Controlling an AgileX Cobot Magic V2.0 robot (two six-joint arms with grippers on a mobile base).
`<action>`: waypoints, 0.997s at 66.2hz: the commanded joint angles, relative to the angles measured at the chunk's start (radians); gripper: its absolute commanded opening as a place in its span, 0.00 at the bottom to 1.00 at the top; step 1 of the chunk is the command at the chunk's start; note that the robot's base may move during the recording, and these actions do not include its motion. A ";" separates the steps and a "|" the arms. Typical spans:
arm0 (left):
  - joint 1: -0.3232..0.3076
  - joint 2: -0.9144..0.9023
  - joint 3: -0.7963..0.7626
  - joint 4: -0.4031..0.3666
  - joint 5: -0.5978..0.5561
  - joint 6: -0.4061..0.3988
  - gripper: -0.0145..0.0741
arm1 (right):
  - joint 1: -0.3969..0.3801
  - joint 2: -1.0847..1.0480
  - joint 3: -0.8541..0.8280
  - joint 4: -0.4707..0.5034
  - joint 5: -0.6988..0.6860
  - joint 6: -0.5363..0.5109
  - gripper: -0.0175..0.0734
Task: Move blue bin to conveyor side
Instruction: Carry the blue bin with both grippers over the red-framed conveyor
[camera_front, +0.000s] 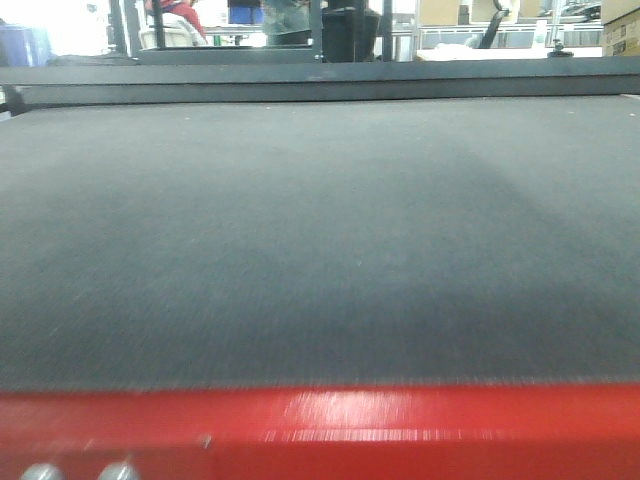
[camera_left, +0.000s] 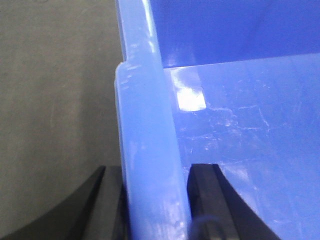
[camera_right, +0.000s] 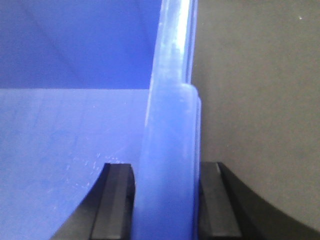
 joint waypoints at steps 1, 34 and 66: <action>-0.001 -0.015 -0.013 0.022 -0.075 0.012 0.14 | -0.003 -0.019 -0.025 -0.056 -0.106 -0.018 0.11; -0.001 -0.015 -0.013 0.022 -0.075 0.012 0.14 | -0.003 -0.019 -0.025 -0.056 -0.106 -0.018 0.11; -0.001 -0.015 -0.013 0.022 -0.075 0.012 0.14 | -0.003 -0.019 -0.025 -0.056 -0.106 -0.018 0.11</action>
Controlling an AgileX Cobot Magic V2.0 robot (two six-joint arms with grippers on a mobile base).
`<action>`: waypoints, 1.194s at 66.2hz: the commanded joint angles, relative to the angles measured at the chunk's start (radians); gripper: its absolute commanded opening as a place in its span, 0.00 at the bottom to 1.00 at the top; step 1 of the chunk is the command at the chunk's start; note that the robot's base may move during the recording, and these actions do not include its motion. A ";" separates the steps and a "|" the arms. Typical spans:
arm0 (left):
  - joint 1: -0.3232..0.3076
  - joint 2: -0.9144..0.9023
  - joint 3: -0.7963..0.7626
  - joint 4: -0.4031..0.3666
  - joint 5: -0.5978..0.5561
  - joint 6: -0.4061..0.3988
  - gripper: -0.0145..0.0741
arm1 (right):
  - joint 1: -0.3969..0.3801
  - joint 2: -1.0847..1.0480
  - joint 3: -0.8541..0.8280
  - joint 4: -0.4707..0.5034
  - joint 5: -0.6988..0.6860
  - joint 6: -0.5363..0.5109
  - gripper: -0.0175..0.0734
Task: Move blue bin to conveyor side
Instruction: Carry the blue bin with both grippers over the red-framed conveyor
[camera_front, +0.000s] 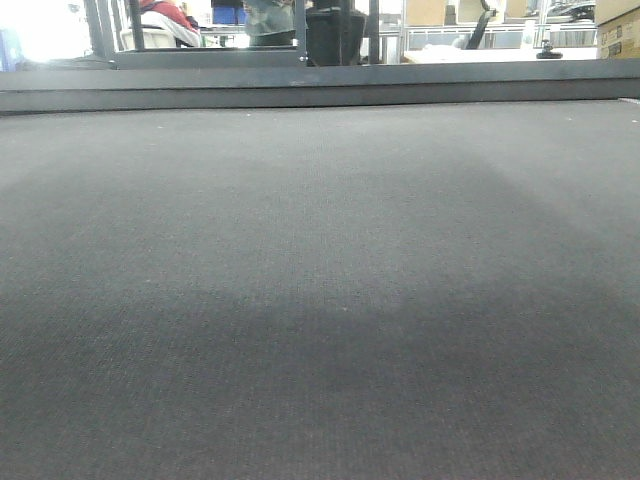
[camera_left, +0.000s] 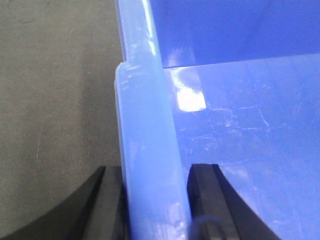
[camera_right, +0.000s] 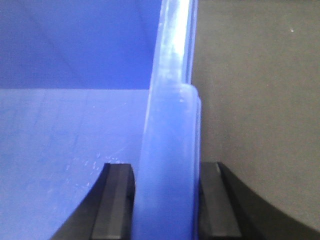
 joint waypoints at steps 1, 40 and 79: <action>-0.001 -0.015 -0.013 0.022 -0.075 0.012 0.14 | -0.003 -0.019 -0.025 -0.056 -0.106 -0.018 0.11; -0.001 -0.015 -0.013 0.033 -0.158 0.014 0.14 | -0.003 -0.019 -0.025 -0.056 -0.106 -0.018 0.11; -0.001 -0.015 -0.013 0.033 -0.329 0.014 0.14 | -0.003 -0.019 -0.025 -0.056 -0.124 -0.018 0.11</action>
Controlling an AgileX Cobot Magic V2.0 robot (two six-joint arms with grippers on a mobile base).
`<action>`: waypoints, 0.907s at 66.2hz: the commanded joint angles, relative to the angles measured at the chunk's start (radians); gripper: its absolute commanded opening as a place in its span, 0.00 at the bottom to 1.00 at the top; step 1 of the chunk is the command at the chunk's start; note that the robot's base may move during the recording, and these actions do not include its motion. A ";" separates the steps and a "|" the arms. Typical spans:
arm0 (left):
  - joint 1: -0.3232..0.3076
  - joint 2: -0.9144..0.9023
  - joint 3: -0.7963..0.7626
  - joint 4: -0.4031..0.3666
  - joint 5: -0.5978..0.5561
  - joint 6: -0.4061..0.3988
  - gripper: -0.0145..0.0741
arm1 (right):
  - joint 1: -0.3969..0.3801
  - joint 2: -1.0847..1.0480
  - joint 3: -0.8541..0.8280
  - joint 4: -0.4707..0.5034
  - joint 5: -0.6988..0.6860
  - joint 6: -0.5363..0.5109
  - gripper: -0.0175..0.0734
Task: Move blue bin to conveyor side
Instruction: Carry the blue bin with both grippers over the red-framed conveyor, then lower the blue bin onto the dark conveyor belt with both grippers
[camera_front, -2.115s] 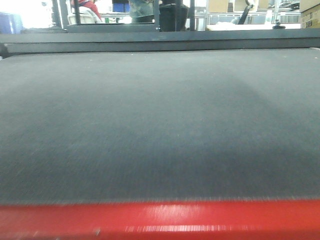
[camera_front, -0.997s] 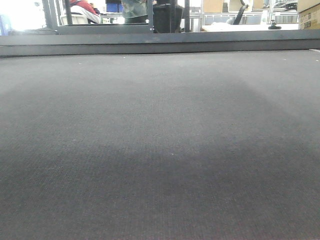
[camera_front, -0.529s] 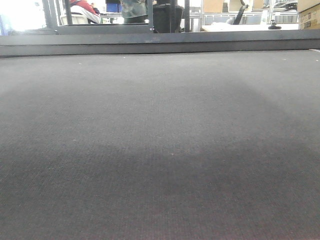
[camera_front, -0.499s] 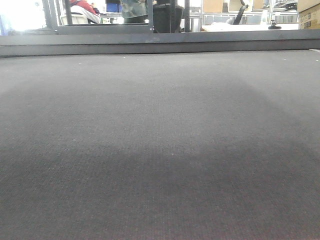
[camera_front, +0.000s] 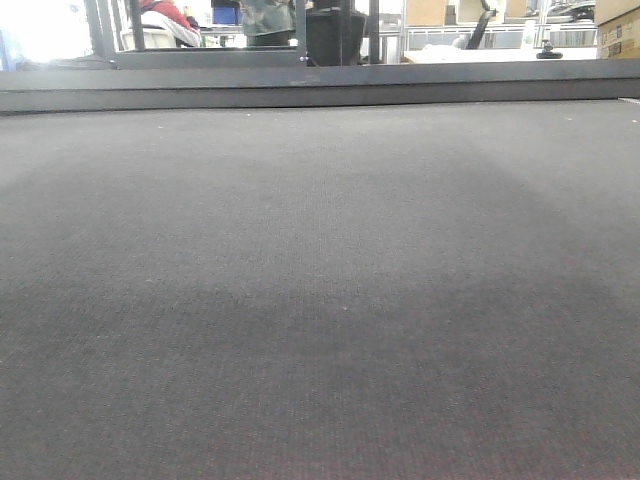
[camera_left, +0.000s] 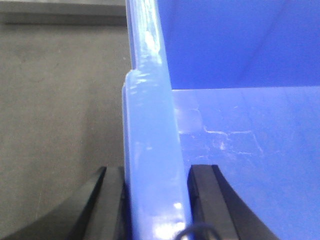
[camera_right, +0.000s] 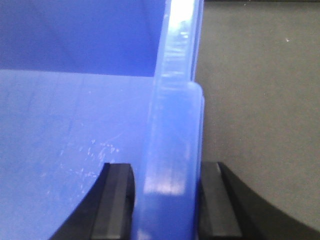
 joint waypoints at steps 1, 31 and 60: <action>-0.001 -0.015 -0.013 0.029 -0.128 0.010 0.14 | -0.003 -0.019 -0.025 -0.040 -0.088 -0.022 0.11; -0.001 0.211 -0.013 0.015 -0.119 0.014 0.14 | -0.003 0.161 -0.025 -0.040 -0.144 -0.022 0.11; -0.001 0.467 -0.013 0.016 -0.119 0.014 0.14 | -0.003 0.487 -0.025 -0.040 -0.148 -0.022 0.11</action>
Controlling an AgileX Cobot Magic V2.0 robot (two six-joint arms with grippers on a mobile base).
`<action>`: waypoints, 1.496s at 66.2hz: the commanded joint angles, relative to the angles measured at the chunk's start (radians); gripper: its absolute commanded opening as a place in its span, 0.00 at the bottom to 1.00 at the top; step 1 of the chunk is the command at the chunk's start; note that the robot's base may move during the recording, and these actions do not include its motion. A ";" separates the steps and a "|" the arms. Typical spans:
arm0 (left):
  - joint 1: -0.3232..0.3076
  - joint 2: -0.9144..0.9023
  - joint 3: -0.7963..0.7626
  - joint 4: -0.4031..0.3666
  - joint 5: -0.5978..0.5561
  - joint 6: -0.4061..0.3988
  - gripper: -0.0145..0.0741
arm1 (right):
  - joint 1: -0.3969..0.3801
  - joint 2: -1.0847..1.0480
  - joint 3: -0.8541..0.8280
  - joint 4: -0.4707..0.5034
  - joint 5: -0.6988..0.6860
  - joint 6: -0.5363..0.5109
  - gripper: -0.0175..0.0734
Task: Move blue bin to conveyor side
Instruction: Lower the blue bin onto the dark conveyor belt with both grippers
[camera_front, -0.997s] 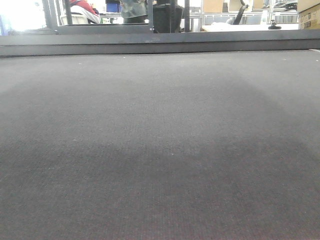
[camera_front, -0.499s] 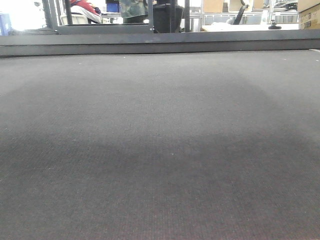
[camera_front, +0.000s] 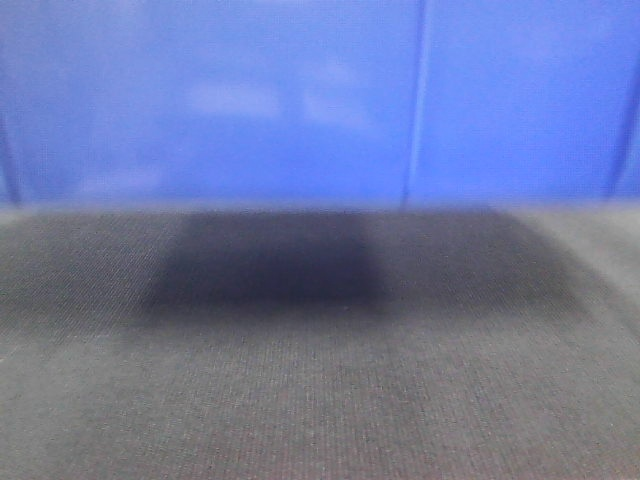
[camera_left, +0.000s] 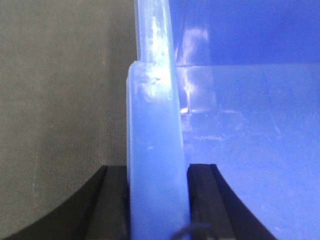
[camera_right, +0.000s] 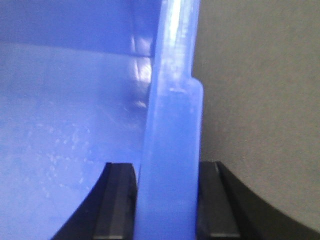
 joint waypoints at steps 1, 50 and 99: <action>-0.005 0.023 -0.014 -0.039 -0.078 0.007 0.14 | 0.001 0.027 -0.021 0.000 -0.085 -0.019 0.11; -0.005 0.135 -0.014 -0.045 0.013 0.007 0.84 | 0.001 0.070 -0.021 -0.005 -0.073 -0.019 0.80; -0.005 -0.542 0.511 0.002 -0.272 0.008 0.14 | 0.001 -0.555 0.542 -0.042 -0.321 -0.044 0.11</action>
